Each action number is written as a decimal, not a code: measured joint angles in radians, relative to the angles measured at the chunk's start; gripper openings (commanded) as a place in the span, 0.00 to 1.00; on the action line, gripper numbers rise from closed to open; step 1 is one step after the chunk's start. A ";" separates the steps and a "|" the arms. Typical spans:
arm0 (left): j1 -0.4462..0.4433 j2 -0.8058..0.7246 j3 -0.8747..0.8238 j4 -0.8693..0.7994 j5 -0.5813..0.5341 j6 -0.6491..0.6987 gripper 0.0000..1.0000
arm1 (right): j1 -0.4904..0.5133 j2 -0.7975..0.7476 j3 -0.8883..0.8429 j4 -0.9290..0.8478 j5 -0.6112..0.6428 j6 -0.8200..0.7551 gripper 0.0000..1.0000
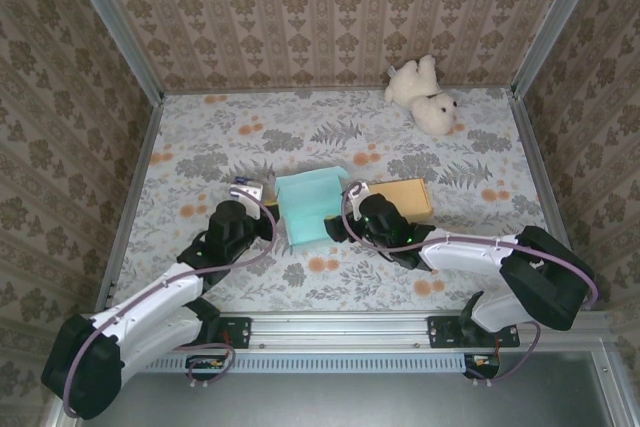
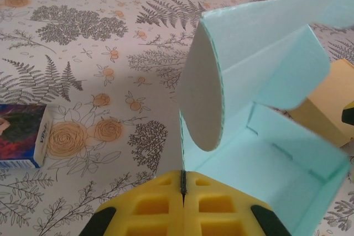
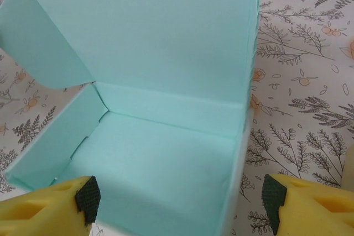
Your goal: Fold the paper box
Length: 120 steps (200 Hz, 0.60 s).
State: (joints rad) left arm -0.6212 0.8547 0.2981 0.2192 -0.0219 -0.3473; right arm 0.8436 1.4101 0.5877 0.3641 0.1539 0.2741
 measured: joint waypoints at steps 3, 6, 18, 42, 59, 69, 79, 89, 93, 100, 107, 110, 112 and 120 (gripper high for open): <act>0.000 -0.003 -0.003 0.001 -0.002 0.000 0.01 | 0.001 0.000 0.000 0.000 0.000 -0.003 0.79; 0.000 -0.006 -0.006 0.002 -0.002 0.000 0.00 | 0.003 0.000 0.000 0.000 0.000 -0.006 0.79; -0.002 -0.021 -0.014 0.002 -0.009 0.000 0.00 | 0.009 0.000 0.000 0.000 0.003 -0.014 0.79; -0.008 -0.061 -0.018 -0.002 -0.026 0.003 0.00 | 0.019 0.000 0.000 0.000 0.005 -0.022 0.79; -0.014 -0.090 -0.023 0.004 -0.032 0.019 0.00 | 0.021 -0.014 0.000 -0.011 0.027 -0.033 0.79; -0.018 -0.105 -0.029 0.013 -0.034 0.037 0.00 | 0.021 -0.043 0.000 -0.024 0.043 -0.042 0.79; -0.020 -0.113 -0.035 0.021 -0.035 0.057 0.00 | 0.021 -0.084 0.000 -0.036 0.061 -0.056 0.79; -0.023 -0.116 -0.039 0.030 -0.034 0.078 0.00 | 0.018 -0.135 0.000 -0.051 0.080 -0.072 0.80; -0.025 -0.115 -0.041 0.035 -0.032 0.088 0.00 | 0.015 -0.154 0.000 -0.057 0.087 -0.080 0.80; -0.026 -0.113 -0.041 0.042 -0.026 0.105 0.00 | 0.010 -0.186 0.000 -0.063 0.100 -0.092 0.80; -0.027 -0.108 -0.041 0.053 -0.021 0.122 0.00 | -0.002 -0.218 0.000 -0.068 0.109 -0.102 0.80; -0.027 -0.105 -0.041 0.059 -0.017 0.130 0.00 | -0.010 -0.233 0.000 -0.071 0.113 -0.108 0.80; -0.028 -0.101 -0.041 0.064 -0.014 0.135 0.00 | -0.014 -0.238 0.000 -0.074 0.114 -0.109 0.80; -0.030 -0.091 -0.041 0.076 -0.005 0.154 0.00 | -0.040 -0.265 0.000 -0.082 0.124 -0.117 0.80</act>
State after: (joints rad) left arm -0.6510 0.7639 0.2573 0.2947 -0.0265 -0.1928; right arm 0.8040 1.1454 0.5877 0.2817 0.2779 0.1570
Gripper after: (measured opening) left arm 0.049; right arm 0.800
